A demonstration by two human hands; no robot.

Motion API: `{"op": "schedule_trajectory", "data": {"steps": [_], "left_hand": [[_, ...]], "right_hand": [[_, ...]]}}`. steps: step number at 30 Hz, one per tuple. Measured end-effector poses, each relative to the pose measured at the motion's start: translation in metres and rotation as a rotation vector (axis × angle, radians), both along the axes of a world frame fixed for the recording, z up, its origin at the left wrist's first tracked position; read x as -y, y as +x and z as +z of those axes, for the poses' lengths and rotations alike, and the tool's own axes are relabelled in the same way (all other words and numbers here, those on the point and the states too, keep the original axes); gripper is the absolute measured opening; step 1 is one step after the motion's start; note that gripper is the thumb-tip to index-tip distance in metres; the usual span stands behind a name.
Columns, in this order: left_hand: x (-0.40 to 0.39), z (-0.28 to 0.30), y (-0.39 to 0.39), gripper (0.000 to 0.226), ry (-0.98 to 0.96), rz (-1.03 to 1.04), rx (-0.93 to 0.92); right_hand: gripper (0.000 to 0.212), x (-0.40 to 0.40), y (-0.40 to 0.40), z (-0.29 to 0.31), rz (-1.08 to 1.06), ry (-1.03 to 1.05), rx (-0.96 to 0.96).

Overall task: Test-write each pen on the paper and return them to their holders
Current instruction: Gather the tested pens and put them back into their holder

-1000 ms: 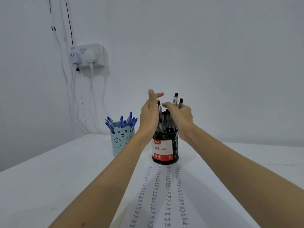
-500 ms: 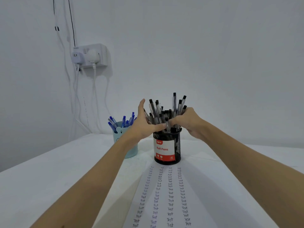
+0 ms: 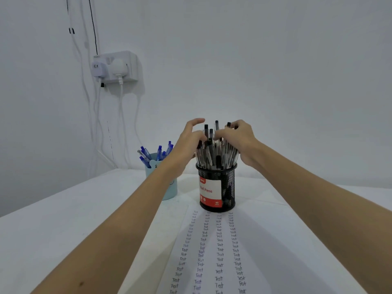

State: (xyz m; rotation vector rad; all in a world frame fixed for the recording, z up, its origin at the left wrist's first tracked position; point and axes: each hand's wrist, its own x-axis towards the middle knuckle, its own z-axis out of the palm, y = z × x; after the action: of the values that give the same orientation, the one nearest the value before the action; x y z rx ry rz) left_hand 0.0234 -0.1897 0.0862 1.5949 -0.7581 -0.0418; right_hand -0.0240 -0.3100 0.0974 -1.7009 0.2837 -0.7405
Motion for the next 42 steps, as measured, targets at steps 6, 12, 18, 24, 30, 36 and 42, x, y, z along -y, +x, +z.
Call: {"op": "schedule_trajectory", "data": {"steps": [6, 12, 18, 24, 30, 36, 42], "left_hand": [[0.019, 0.000, -0.012, 0.032, -0.068, 0.143, 0.187], [0.027, -0.007, -0.010, 0.037, -0.016, 0.319, 0.300], [0.033, -0.007, -0.008, 0.033, -0.109, 0.371, 0.288], [0.035, -0.013, -0.007, 0.032, -0.116, 0.435, 0.359], [0.027, -0.011, -0.011, 0.034, 0.054, 0.315, 0.233], [0.010, -0.014, -0.012, 0.055, -0.233, 0.109, -0.171], [-0.006, -0.024, -0.003, 0.034, -0.081, -0.254, -0.217]], "right_hand": [[0.034, -0.006, -0.001, -0.005, -0.003, 0.038, 0.090], [0.018, -0.009, 0.003, -0.005, 0.021, 0.048, 0.093], [0.006, -0.008, -0.005, 0.015, 0.026, 0.091, 0.084], [0.019, -0.007, -0.014, 0.007, -0.010, -0.220, 0.169], [0.024, -0.004, -0.013, -0.001, -0.021, -0.158, 0.093], [0.047, 0.013, -0.034, -0.011, 0.238, 0.029, -0.098], [0.050, 0.012, -0.030, -0.032, 0.240, -0.170, -0.325]]}}
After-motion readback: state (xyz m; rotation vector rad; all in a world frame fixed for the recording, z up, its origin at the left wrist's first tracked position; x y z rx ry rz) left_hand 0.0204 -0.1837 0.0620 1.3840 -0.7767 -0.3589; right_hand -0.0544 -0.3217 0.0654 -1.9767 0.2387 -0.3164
